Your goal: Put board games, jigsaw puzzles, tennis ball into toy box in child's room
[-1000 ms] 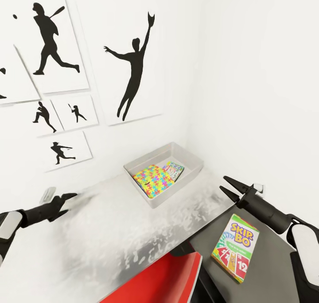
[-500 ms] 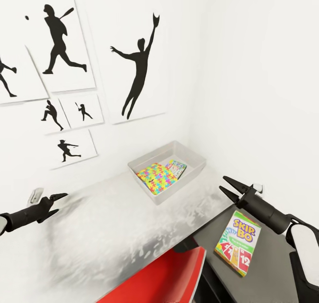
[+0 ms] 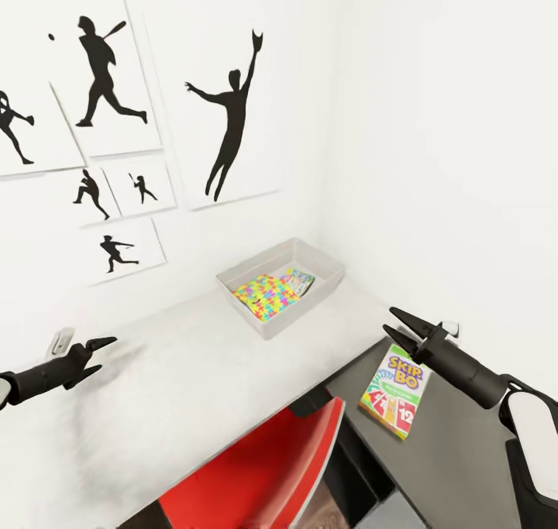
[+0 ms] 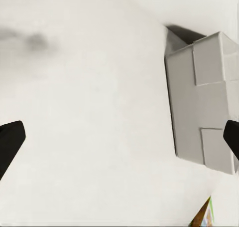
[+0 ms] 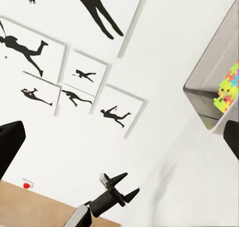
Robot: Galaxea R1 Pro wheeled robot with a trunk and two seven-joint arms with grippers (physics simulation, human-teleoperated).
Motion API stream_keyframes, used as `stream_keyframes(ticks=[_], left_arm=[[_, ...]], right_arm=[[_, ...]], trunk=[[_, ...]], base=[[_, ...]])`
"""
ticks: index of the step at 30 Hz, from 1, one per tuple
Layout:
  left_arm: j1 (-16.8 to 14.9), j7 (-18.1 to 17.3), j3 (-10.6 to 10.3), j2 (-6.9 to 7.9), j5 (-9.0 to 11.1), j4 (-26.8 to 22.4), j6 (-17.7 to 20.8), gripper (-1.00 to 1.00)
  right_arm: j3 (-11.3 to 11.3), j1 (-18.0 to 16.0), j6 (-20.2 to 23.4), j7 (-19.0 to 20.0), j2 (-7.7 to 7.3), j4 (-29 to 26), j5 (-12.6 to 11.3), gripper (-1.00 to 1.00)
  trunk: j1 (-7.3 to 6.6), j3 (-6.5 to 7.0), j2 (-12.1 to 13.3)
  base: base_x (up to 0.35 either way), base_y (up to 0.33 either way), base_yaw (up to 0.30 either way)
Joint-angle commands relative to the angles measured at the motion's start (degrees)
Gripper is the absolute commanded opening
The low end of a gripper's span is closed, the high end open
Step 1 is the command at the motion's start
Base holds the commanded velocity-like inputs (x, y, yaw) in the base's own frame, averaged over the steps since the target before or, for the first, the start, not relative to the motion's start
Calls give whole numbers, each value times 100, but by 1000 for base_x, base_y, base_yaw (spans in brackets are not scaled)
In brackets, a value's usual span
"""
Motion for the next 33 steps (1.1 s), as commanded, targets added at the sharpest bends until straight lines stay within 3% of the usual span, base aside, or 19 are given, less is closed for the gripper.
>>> stream_keyframes(ticks=[1,13,33], left_arm=[[-2,-20,18,6,-12,-1,33,100],[-3,-21,18,38,-11,-1,33,100],[1,-155,18,146,-17,-1,35,100]], right_arm=[[-5,-8,25,46,3,3,42,100],[2,-8,11,38,10,3,42,100],[2,-8,1,37,10,21,42,100]], trunk=[[1,-9,-12],[1,28,-12],[1,93,-12]], base=[[-130,-84,-257],[-26,-8,-273],[0,168,-276]])
